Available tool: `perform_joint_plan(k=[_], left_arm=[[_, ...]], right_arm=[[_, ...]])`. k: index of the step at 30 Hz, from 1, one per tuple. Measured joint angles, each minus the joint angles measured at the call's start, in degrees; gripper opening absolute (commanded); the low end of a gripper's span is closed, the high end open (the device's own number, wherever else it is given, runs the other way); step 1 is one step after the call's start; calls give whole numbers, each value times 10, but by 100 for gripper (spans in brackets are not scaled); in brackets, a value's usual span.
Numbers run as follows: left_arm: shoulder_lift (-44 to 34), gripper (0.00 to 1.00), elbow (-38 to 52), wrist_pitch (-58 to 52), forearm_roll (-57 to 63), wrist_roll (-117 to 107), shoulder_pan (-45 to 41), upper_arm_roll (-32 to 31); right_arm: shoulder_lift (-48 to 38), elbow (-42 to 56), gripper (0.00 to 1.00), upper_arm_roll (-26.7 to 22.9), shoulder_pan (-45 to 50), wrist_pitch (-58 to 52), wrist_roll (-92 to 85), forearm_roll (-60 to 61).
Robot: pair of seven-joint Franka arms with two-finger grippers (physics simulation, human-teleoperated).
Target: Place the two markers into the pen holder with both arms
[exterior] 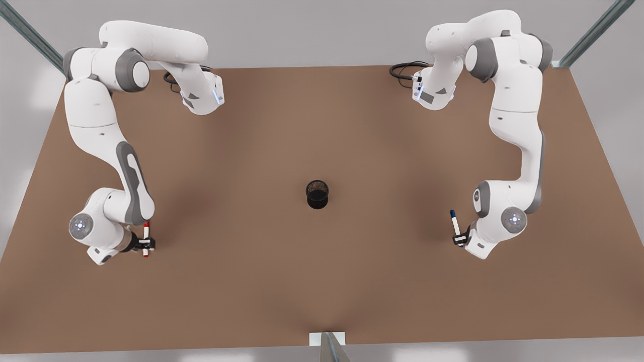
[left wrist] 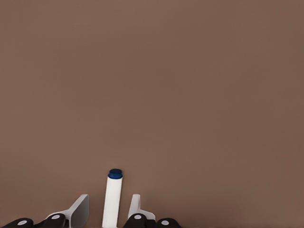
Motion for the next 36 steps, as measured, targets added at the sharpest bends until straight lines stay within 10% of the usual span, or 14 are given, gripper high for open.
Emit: perform_joint_plan(k=[36], left_arm=[[27,35,3,19,4,48,-2,0]], right_arm=[[-8,-18,39,3,-5,3,-60,1]])
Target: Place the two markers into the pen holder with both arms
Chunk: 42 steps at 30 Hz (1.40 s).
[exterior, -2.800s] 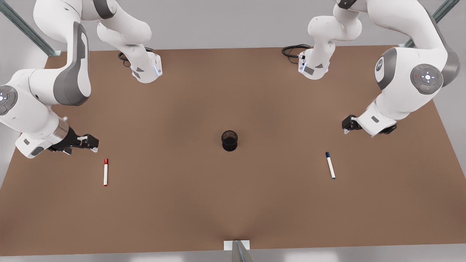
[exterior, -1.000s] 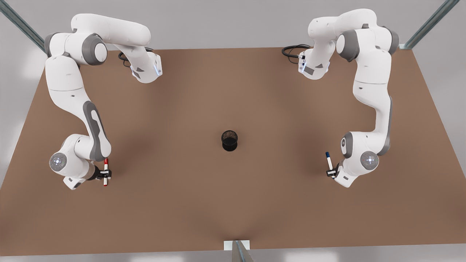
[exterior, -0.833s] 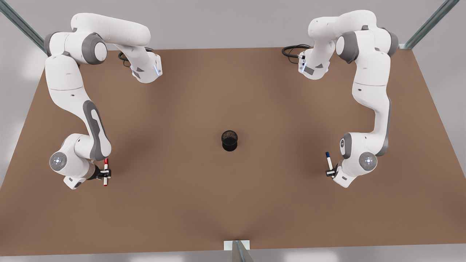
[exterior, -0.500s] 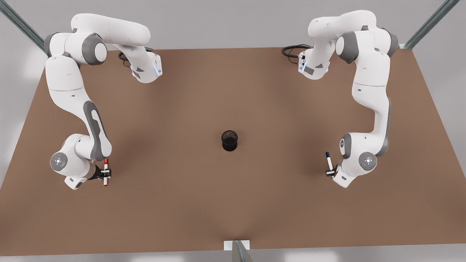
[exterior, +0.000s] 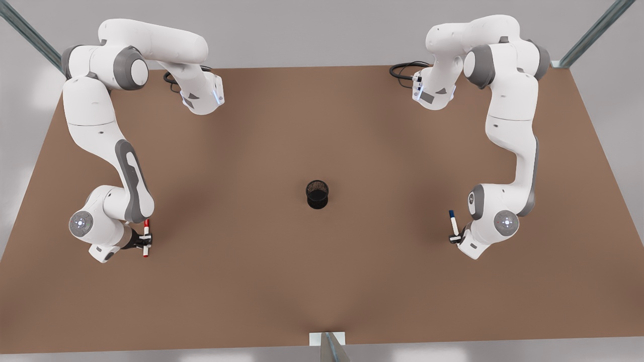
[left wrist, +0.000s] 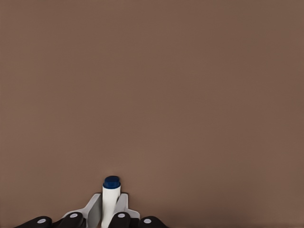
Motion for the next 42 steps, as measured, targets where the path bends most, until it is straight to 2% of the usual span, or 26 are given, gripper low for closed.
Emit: perform_joint_plan(k=[1,5,13,15,22,28,33,42], left_arm=[[0,35,0,0,0,0,0,0],[0,32,0,1,0,1,-1,0],[-3,28,2,0,2,-1,-2,-1],[-4,27,5,0,3,-1,-4,-1],[-34,25,6,-5,5,10,-4,-2],[-97,25,8,-28,-27,61,0,-16],[-146,24,19,-90,-59,122,-4,-41],[-166,22,80,-230,-176,269,4,-50]], right_arm=[[0,0,39,0,0,0,-1,0],[0,0,29,1,0,0,-3,1],[-17,22,25,13,5,-9,-10,5],[-32,45,25,46,5,-28,-9,6],[-81,54,25,229,-28,-63,7,8],[-75,39,25,346,-16,-27,27,8],[-71,34,25,387,50,46,40,7],[-36,-29,25,403,155,261,62,6]])
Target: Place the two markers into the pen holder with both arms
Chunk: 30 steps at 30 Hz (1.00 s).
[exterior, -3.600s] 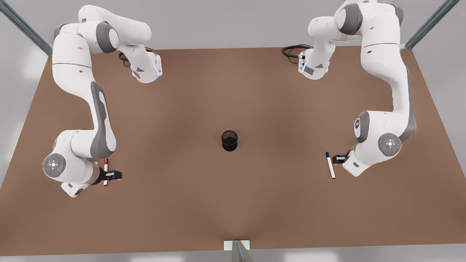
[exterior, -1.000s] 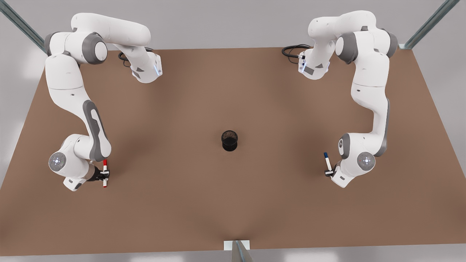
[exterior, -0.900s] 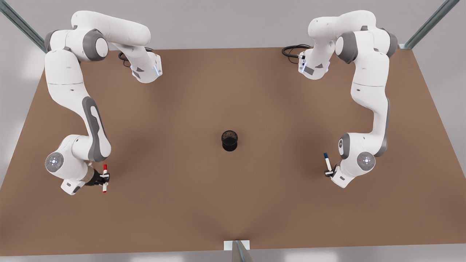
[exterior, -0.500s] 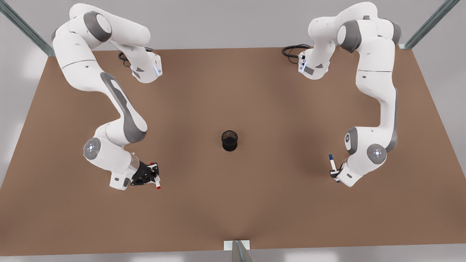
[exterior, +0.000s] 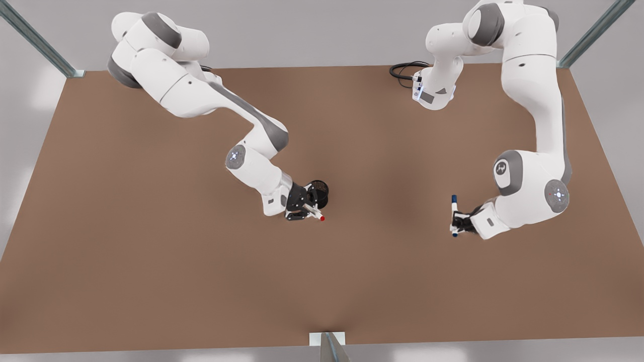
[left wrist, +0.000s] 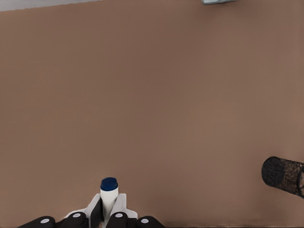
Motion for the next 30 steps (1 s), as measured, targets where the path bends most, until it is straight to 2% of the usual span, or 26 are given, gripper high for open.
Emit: perform_joint_plan(k=[3,8,12,19,26,30], left_arm=[[-1,22,12,-32,-36,63,-1,-16],[-2,21,21,-67,-110,186,1,-26],[-2,21,22,-113,-191,298,26,-26],[0,21,16,-184,-287,505,36,-25],[1,21,12,-223,-325,684,38,-25],[1,21,12,-232,-331,760,36,-25]], right_arm=[[15,-8,25,0,22,81,10,-2],[16,-96,25,0,37,230,25,-5],[9,-134,23,0,35,304,34,-10],[19,-179,23,-5,17,358,47,-41],[44,-182,24,-13,18,375,55,-65],[51,-184,29,-16,19,379,58,-74]])
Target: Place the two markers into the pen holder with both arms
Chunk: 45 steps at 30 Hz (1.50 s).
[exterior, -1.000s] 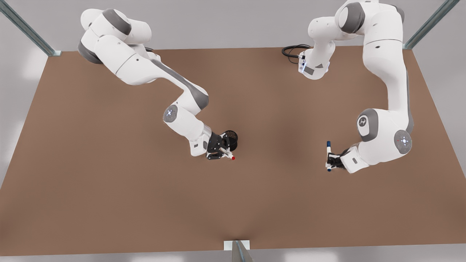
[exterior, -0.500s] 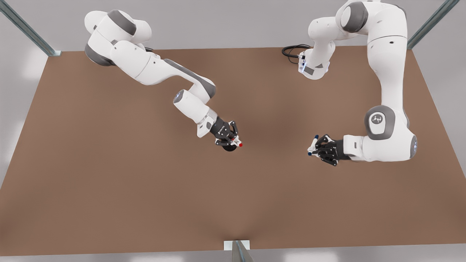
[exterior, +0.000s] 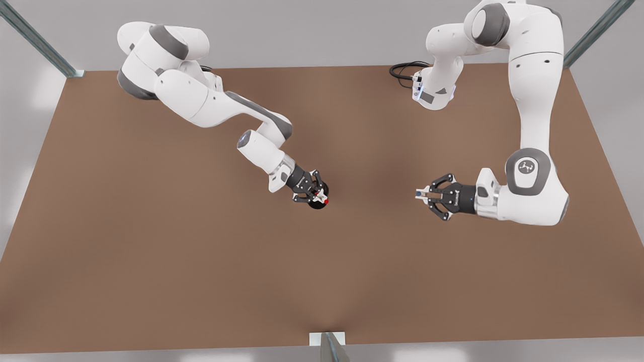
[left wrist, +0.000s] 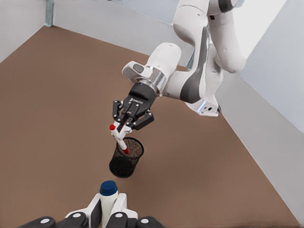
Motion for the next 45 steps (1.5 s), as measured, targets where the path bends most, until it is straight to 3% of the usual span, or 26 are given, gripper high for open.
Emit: perform_joint_plan(k=[1,2,4,6,7,12,15,17,18,20,21,23,31,45], left_arm=[[0,21,0,-1,-1,16,-1,0],[0,21,0,-2,-1,32,-1,0],[0,21,0,-3,-4,61,-3,-2],[2,21,0,-2,-9,86,-9,-2],[2,21,0,-1,-12,98,-12,-2],[3,21,0,9,-24,137,-36,-2],[3,21,-6,27,-36,152,-64,-2],[4,21,-12,45,-46,156,-90,-2],[4,21,-14,56,-51,157,-100,-2],[3,21,-16,76,-60,155,-122,-2],[2,21,-16,86,-64,153,-131,-2],[0,21,-17,107,-70,145,-153,-2],[1,21,-21,227,-102,100,-266,-3],[27,21,-37,386,-133,37,-317,-2]], right_arm=[[1,0,37,0,0,0,0,-1],[2,-2,57,0,0,1,1,-1],[2,-4,74,0,-1,1,1,-2],[2,-4,98,0,-3,1,1,-2],[2,-4,100,0,-5,2,2,-2],[-55,74,100,12,-45,-63,3,-2],[-86,342,100,16,-62,-290,23,-11],[-112,432,100,0,-75,-448,49,-45],[-159,440,100,-66,-62,-521,59,-53],[-249,426,100,-267,-26,-653,68,-11],[-294,393,100,-344,-9,-714,69,5],[-338,344,100,-400,-4,-808,73,26],[-299,403,100,-420,17,-1012,82,54],[-295,406,100,-417,21,-1066,103,59]])
